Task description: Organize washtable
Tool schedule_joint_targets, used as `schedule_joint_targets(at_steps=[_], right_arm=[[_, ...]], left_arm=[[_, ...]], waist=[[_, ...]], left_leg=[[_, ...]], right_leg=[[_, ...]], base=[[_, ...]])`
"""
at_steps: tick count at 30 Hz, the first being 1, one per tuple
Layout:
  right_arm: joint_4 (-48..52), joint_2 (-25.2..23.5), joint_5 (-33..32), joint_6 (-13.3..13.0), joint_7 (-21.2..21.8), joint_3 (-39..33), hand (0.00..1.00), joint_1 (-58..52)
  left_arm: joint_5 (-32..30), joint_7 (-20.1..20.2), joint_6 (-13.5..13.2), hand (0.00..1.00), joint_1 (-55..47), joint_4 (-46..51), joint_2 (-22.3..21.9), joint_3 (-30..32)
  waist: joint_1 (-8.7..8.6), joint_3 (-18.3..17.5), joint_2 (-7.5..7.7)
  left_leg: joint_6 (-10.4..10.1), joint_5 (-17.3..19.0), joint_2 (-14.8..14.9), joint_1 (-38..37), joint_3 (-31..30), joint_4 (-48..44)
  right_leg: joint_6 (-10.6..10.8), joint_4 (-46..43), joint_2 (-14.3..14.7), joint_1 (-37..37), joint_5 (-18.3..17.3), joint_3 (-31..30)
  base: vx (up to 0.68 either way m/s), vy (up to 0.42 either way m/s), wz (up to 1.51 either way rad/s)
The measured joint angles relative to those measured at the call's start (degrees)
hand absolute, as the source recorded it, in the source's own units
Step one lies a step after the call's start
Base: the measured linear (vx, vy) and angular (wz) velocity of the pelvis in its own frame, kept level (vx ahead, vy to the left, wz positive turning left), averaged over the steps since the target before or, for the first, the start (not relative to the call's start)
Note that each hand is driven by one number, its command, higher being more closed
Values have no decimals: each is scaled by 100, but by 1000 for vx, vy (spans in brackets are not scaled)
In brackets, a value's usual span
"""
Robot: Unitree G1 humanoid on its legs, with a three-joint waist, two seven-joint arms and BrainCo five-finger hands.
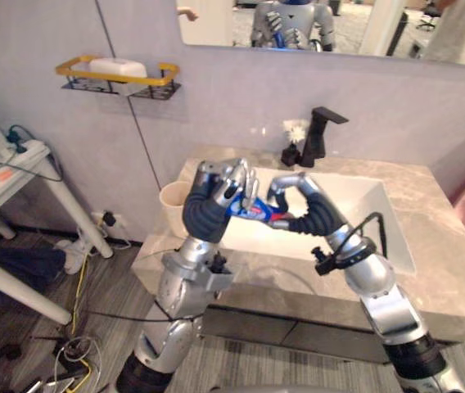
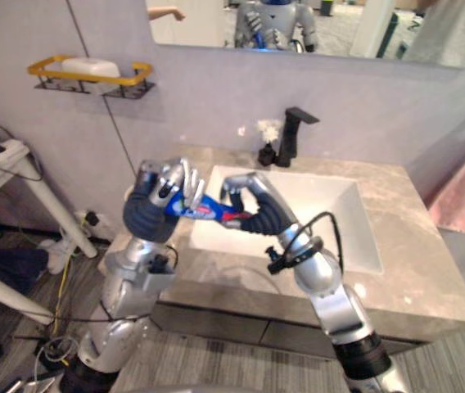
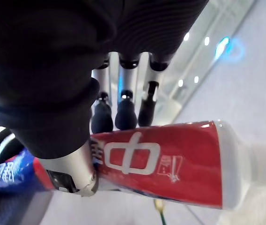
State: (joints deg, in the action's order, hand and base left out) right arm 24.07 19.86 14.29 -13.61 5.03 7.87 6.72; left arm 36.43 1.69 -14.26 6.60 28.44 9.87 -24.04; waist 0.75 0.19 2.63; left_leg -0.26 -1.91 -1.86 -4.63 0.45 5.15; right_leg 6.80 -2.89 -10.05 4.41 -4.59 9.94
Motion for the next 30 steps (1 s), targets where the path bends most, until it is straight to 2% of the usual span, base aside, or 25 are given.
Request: schedule_joint_targets(at_steps=[2,3,5,6,9,12,13,18,19,21,22,27,30], right_arm=[[228,-36,61,-123,-133,-478,0,-237],[249,-38,143,-159,-219,-716,0,-291],[249,-60,214,-156,-388,-1080,0,-312],[279,-192,209,-101,-706,-1803,0,-339],[280,-356,68,10,-1383,-3339,0,-459],[279,-442,-159,42,-1681,-4004,0,-829],[277,-486,-212,43,-1726,-4075,0,-966],[-175,-751,-259,145,-1773,-4725,0,-1606],[-484,-863,-272,207,-1816,-4883,0,-1717],[-914,-1110,-318,397,-1939,-4965,0,-1946],[-1183,-1468,-334,578,-1988,-4963,0,-2255],[-1810,-2438,-769,827,-1956,-4597,0,-2900],[-2295,-2657,-1215,897,-1690,-3968,0,-3332]], left_arm=[[-4,-2,26,100,86,-46,-99,-14],[-6,-11,32,100,149,-125,-129,-13],[-13,-53,34,100,161,-184,-132,0],[-83,-59,60,100,129,-219,-113,118],[-121,-152,92,100,-102,-233,74,435],[-121,-211,97,100,-178,-230,73,661],[-121,-212,97,100,-179,-220,65,680],[-201,-209,101,100,-208,-108,29,678],[-245,-208,102,100,-223,-64,0,677],[-281,-210,103,100,-223,-44,-93,676],[-332,-215,107,100,-224,49,-199,670],[-380,-337,95,100,-204,339,-449,671],[-526,-470,93,100,-196,504,-539,688]], waist=[[-24,2,-2],[-137,2,-5],[-245,2,-4],[-295,2,-6],[-332,0,-28],[-402,-1,-32],[-466,-1,-31],[-547,-6,-34],[-613,-13,-44],[-629,-44,-83],[-629,-85,-149],[-626,-169,-272],[-617,-208,-270]], left_leg=[[19,18,7,0,130,9],[23,22,2,1,145,11],[30,28,2,1,181,11],[36,35,6,1,238,11],[41,67,16,0,377,12],[31,87,33,9,471,12],[28,90,38,8,490,12],[16,117,82,3,631,12],[14,118,87,3,640,12],[10,122,93,2,682,13],[11,123,100,-1,711,14],[7,133,173,-69,776,16],[-30,214,191,-99,792,57]], right_leg=[[13,0,5,-71,26,-105],[18,-1,4,-65,31,-130],[24,0,4,-78,39,-171],[22,2,8,-104,52,-228],[26,5,20,-186,67,-342],[9,14,39,-263,89,-430],[6,14,48,-271,92,-456],[-14,9,100,-346,117,-599],[-14,5,105,-350,117,-609],[-12,-12,112,-349,118,-655],[-9,-22,117,-355,121,-681],[-7,-89,131,-325,117,-687],[-10,-105,138,-257,91,-672]], base=[[6,10,-27],[13,7,-17],[6,6,-11],[-4,8,-18],[-12,8,-23],[-2,3,-19],[-4,-4,-10],[-16,-12,-16],[-18,-16,-6],[-12,-13,-10],[-11,-13,-10],[-29,-25,-4],[-87,-27,1]])
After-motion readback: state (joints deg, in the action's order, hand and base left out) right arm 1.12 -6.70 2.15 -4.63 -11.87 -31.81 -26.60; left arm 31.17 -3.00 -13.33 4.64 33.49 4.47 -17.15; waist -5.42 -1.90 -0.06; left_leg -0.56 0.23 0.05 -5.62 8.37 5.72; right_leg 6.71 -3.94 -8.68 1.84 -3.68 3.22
